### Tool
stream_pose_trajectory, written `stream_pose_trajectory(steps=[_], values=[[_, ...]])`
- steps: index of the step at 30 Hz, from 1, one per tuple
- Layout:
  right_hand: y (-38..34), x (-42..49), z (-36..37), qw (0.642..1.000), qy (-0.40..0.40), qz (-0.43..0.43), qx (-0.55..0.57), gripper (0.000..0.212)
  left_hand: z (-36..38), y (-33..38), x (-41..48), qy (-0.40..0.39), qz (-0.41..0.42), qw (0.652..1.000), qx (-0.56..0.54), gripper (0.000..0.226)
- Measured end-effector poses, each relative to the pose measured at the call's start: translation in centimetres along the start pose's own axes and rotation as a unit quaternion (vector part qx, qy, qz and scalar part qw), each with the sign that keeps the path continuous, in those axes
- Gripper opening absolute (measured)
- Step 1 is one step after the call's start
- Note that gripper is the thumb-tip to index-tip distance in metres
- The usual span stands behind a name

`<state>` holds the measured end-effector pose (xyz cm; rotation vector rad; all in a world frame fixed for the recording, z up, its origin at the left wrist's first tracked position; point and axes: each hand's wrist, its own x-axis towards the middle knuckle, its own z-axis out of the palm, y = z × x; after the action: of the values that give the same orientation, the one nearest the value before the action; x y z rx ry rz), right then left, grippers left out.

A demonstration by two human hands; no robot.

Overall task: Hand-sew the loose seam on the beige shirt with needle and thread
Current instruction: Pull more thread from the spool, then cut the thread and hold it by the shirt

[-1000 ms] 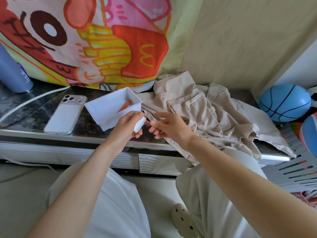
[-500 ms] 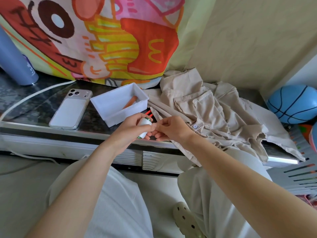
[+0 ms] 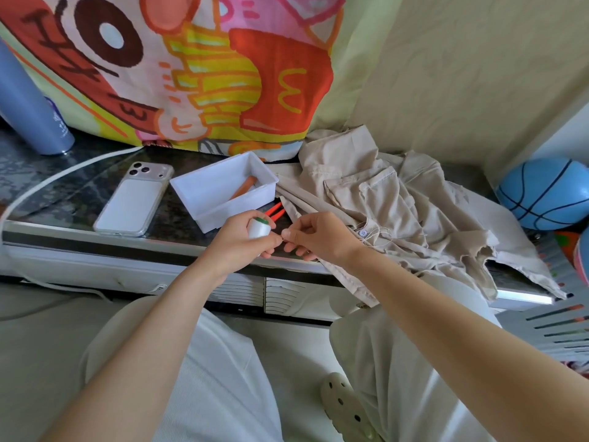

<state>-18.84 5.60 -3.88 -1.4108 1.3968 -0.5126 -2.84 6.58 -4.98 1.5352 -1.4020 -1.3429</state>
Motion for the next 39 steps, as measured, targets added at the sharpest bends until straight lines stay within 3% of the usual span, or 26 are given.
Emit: stream_pose_trajectory(steps=[3, 8, 12, 16, 18, 20, 24, 26, 29, 31, 35, 39], values=[[0.0, 0.5, -0.3, 0.991, 0.019, -0.023, -0.127, 0.018, -0.3, -0.1, -0.1, 0.008, -0.011, 1.000, 0.003, 0.013], [-0.1, 3.0, -0.4, 0.946, 0.100, -0.128, -0.280, 0.020, -1.5, -0.5, -0.2, 0.063, -0.021, 0.998, -0.024, 0.014], [-0.1, 6.0, -0.1, 0.893, 0.045, -0.195, -0.404, 0.036, -2.2, -1.0, -0.1, 0.085, -0.041, 0.995, -0.045, 0.015], [-0.1, 8.0, 0.6, 0.859, -0.025, -0.167, -0.484, 0.045, -2.7, -1.2, 0.1, 0.098, -0.048, 0.993, -0.053, 0.017], [-0.1, 8.8, 0.8, 0.822, -0.034, -0.181, -0.539, 0.048, -2.7, -1.1, 0.3, 0.097, -0.047, 0.993, -0.057, 0.017], [0.0, 9.3, 0.8, 0.788, -0.028, -0.195, -0.583, 0.045, -2.7, -1.1, 0.5, 0.096, -0.049, 0.992, -0.059, 0.016], [0.9, 9.1, 0.5, 0.761, -0.010, -0.190, -0.621, 0.034, -2.7, -1.2, 0.9, 0.095, -0.050, 0.993, -0.049, 0.016], [1.1, 8.3, -0.1, 0.780, 0.007, -0.182, -0.599, 0.034, -2.7, -1.2, 1.1, 0.095, -0.049, 0.993, -0.046, 0.015], [0.6, 6.4, -0.8, 0.876, 0.078, -0.167, -0.446, 0.023, -2.7, -1.1, 1.1, 0.095, -0.048, 0.993, -0.044, 0.015], [0.2, 5.2, -0.8, 0.920, 0.149, -0.166, -0.321, 0.016, -2.7, -1.1, 1.0, 0.094, -0.047, 0.994, -0.040, 0.014], [-1.7, 3.3, 0.6, 0.944, 0.226, -0.193, -0.142, 0.025, -2.4, -1.0, 0.8, 0.099, -0.040, 0.994, -0.036, 0.013], [-3.3, 2.1, 1.7, 0.982, 0.165, -0.090, 0.019, 0.019, -2.1, -1.3, 0.9, 0.108, -0.039, 0.993, -0.035, 0.014]])
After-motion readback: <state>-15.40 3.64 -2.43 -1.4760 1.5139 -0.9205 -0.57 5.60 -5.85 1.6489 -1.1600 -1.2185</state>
